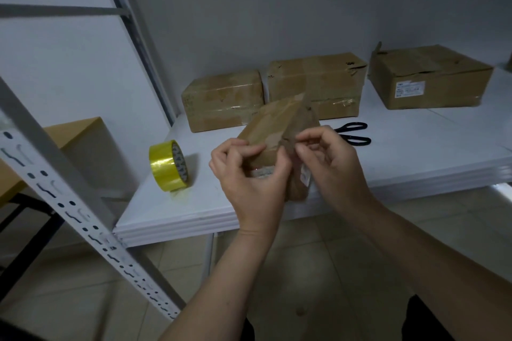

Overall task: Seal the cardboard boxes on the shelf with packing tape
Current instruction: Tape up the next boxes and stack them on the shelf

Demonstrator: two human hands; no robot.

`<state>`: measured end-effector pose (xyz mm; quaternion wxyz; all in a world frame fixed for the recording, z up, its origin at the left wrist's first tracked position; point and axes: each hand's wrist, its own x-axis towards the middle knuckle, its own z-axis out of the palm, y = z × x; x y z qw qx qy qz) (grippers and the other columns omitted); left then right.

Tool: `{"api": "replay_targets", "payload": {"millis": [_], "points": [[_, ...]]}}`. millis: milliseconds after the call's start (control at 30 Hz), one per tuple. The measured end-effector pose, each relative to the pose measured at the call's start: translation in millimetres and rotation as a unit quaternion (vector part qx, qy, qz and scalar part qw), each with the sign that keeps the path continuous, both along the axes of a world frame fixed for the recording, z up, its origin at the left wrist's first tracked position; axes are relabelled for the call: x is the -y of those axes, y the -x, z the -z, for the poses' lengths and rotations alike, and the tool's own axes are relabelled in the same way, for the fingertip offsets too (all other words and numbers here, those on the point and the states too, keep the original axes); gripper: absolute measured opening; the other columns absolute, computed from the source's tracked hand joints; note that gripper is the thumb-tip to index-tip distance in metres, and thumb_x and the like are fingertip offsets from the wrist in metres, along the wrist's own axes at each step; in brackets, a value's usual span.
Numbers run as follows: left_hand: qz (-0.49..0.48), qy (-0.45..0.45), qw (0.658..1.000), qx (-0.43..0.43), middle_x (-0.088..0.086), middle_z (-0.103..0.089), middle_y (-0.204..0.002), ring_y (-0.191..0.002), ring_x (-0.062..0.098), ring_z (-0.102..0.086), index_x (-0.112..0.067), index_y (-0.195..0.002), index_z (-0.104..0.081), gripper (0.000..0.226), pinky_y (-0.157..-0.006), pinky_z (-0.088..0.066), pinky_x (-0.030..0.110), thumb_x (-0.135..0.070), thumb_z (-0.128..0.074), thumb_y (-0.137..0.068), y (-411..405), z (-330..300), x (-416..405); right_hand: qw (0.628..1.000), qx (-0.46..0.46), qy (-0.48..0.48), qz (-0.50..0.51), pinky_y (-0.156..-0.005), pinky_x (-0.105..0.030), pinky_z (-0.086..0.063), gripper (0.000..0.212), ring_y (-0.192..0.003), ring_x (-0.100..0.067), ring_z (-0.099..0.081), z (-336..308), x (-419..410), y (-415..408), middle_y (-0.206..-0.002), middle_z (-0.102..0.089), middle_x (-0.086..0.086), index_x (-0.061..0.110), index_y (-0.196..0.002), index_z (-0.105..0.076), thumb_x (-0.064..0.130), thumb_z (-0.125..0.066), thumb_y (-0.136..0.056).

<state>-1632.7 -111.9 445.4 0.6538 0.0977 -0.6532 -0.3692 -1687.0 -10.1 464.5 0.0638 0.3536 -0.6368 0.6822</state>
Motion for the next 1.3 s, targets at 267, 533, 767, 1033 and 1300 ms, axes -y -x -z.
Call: {"api": "replay_targets", "payload": {"millis": [267, 533, 767, 1033, 1300], "points": [[0.062, -0.088, 0.993, -0.045, 0.0, -0.058, -0.089, -0.096, 0.031, -0.06, -0.028, -0.079, -0.055, 0.018, -0.085, -0.046, 0.027, -0.03, -0.072, -0.072, -5, -9, 12, 0.998, -0.06, -0.006, -0.016, -0.069, -0.015, -0.047, 0.011, -0.074, -0.007, -0.055, -11, 18, 0, -0.091, -0.058, -0.004, 0.012, -0.093, -0.065, 0.005, -0.067, -0.085], [0.085, -0.088, 0.992, -0.01, -0.006, -0.058, -0.085, -0.092, 0.035, -0.058, -0.041, -0.074, -0.053, 0.022, -0.085, -0.048, 0.057, -0.035, -0.074, -0.074, -4, -12, 14, 0.992, 0.114, 0.036, -0.038, -0.061, -0.018, -0.051, 0.007, -0.063, -0.009, -0.058, -26, 24, 4, -0.07, -0.064, -0.004, 0.009, -0.078, -0.068, 0.004, -0.072, -0.081], [0.043, 0.128, 0.991, 0.021, -0.002, -0.054, -0.091, -0.092, 0.028, -0.054, -0.022, -0.085, -0.064, 0.011, -0.086, -0.041, 0.028, -0.025, -0.073, -0.079, -11, -6, 28, 0.991, -0.063, -0.05, -0.102, -0.077, -0.021, -0.053, 0.032, -0.078, -0.016, -0.06, -29, 7, 17, -0.088, -0.061, -0.01, 0.012, -0.106, -0.069, -0.003, -0.071, -0.078], [0.026, 0.135, 0.984, 0.114, 0.001, -0.054, -0.091, -0.092, 0.027, -0.05, -0.017, -0.083, -0.076, 0.015, -0.083, -0.042, 0.042, -0.031, -0.073, -0.08, -9, 8, 39, 0.945, -0.285, -0.141, -0.078, -0.068, -0.032, -0.054, 0.012, -0.073, -0.014, -0.064, -28, 12, 35, -0.08, -0.067, -0.005, 0.003, -0.087, -0.076, 0.01, -0.07, -0.08], [-0.078, 0.107, 0.989, 0.067, 0.022, -0.051, -0.111, -0.11, 0.031, -0.048, -0.002, -0.11, -0.055, 0.062, -0.1, -0.037, 0.033, -0.055, -0.072, -0.08, -36, 9, 54, 0.977, -0.169, -0.131, -0.005, -0.076, -0.012, -0.048, 0.029, -0.085, -0.002, -0.06, -35, 3, 35, -0.093, -0.062, 0.01, 0.021, -0.095, -0.071, -0.006, -0.062, -0.086]]}}
